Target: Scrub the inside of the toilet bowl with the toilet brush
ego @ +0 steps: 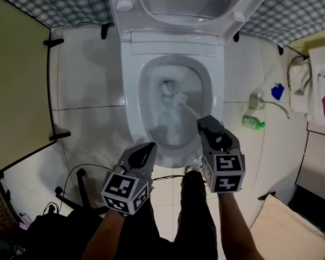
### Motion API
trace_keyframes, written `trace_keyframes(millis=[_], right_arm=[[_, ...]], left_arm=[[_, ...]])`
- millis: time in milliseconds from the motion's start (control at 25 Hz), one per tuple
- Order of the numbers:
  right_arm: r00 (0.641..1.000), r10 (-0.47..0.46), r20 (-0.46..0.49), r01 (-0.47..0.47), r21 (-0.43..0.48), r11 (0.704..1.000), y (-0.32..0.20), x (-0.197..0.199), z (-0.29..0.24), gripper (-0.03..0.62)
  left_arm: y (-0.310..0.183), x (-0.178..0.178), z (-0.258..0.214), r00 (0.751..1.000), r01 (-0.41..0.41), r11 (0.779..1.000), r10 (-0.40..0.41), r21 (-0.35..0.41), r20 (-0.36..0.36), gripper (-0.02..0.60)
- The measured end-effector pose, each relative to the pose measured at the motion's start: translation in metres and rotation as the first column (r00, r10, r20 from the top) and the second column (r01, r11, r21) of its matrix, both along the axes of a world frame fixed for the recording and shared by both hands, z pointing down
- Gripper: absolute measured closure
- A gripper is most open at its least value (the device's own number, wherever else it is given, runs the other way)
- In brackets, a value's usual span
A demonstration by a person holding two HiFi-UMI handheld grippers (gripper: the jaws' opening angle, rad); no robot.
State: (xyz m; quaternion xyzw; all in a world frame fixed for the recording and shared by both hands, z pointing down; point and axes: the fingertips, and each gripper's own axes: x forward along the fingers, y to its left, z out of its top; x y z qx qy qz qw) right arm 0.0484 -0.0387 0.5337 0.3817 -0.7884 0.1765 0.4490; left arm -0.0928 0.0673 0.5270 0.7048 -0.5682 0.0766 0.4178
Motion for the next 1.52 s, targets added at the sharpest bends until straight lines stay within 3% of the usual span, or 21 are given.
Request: trace_keyframes(millis=[360, 560, 760, 1080, 1360, 1520], right_arm=[[0.993, -0.11, -0.042, 0.103, -0.147, 0.984, -0.006, -0.045, 0.07, 0.4], [0.993, -0.112, -0.036, 0.104, -0.176, 0.979, -0.014, -0.05, 0.084, 0.401], [0.991, -0.12, 0.054, 0.128, -0.169, 0.977, -0.004, -0.034, 0.054, 0.401], [0.962, -0.038, 0.272, 0.065, -0.089, 0.994, 0.001, 0.0, -0.029, 0.402], [0.91, -0.007, 0.415, 0.033, -0.055, 0.998, -0.008, 0.03, -0.087, 0.402], [0.861, 0.04, 0.507, -0.024, -0.038, 0.999, -0.015, 0.063, -0.123, 0.402]], left_arm=[[0.001, -0.006, 0.005, 1.0, 0.008, 1.0, -0.007, -0.012, 0.012, 0.572], [0.001, -0.008, 0.007, 1.0, 0.014, 1.0, -0.014, -0.015, 0.017, 0.572], [-0.001, -0.002, 0.007, 1.0, 0.006, 1.0, -0.005, -0.014, 0.019, 0.572], [-0.01, 0.015, -0.009, 0.998, -0.028, 0.999, 0.026, 0.028, 0.055, 0.572], [-0.022, 0.03, -0.032, 0.995, -0.033, 0.997, 0.027, 0.067, 0.091, 0.572], [-0.027, 0.049, -0.039, 0.994, -0.053, 0.995, 0.045, 0.083, 0.102, 0.572]])
